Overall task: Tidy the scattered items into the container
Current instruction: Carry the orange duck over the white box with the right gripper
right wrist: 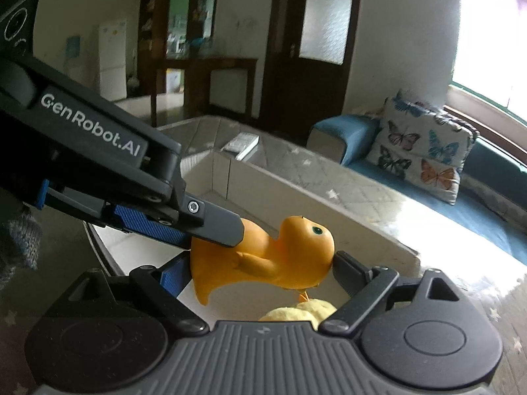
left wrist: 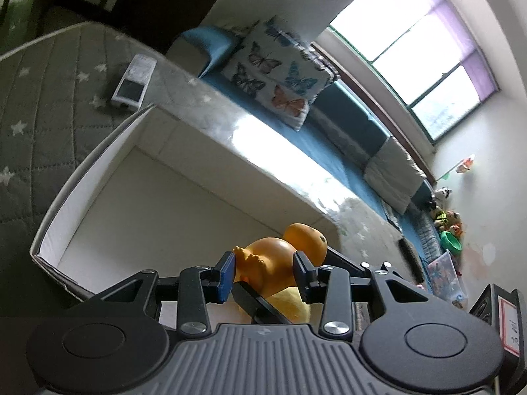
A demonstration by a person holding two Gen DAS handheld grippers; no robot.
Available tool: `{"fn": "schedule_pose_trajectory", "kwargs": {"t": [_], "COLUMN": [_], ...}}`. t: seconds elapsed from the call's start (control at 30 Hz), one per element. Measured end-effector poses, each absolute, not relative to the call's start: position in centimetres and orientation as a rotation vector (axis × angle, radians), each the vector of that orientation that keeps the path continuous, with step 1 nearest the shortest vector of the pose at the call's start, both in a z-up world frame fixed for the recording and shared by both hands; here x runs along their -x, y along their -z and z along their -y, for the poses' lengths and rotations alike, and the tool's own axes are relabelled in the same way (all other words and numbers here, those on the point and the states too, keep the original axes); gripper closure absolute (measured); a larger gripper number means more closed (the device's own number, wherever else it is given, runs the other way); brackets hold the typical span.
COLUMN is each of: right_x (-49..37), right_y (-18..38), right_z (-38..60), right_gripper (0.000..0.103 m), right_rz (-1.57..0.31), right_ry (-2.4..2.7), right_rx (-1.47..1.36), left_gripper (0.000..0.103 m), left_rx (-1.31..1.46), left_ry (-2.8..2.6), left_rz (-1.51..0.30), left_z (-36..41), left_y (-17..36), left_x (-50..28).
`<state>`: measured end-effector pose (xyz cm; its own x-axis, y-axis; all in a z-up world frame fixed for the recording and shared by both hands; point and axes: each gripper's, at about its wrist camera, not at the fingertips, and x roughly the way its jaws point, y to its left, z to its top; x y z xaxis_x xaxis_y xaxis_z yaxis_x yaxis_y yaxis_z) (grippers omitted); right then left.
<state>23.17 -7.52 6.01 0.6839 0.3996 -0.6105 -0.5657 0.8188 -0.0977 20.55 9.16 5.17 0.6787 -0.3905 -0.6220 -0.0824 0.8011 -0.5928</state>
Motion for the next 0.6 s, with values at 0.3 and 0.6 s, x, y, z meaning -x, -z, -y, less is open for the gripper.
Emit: {"fn": "schedule_pose_trajectory", "kwargs": {"t": [0.3,0.6], "right_x": [-24.6,-25.7], "right_y": [-4.2,-3.7], "right_z": [6.0,6.2], "right_gripper": [0.011,0.011], "right_rz": [-0.704,-0.792], "right_ry": [-0.587,-0.595], "right_rx": [0.345,0.337], "left_gripper": [0.062,0.062], "left_rx": [0.646,0.638], "left_ry": [0.165,0.158], "left_rz": [-0.889,-0.926], "left_z": [-9.6,-9.5], "left_y": [-2.9,-2.2], "left_x": [-22.2,-22.7]}}
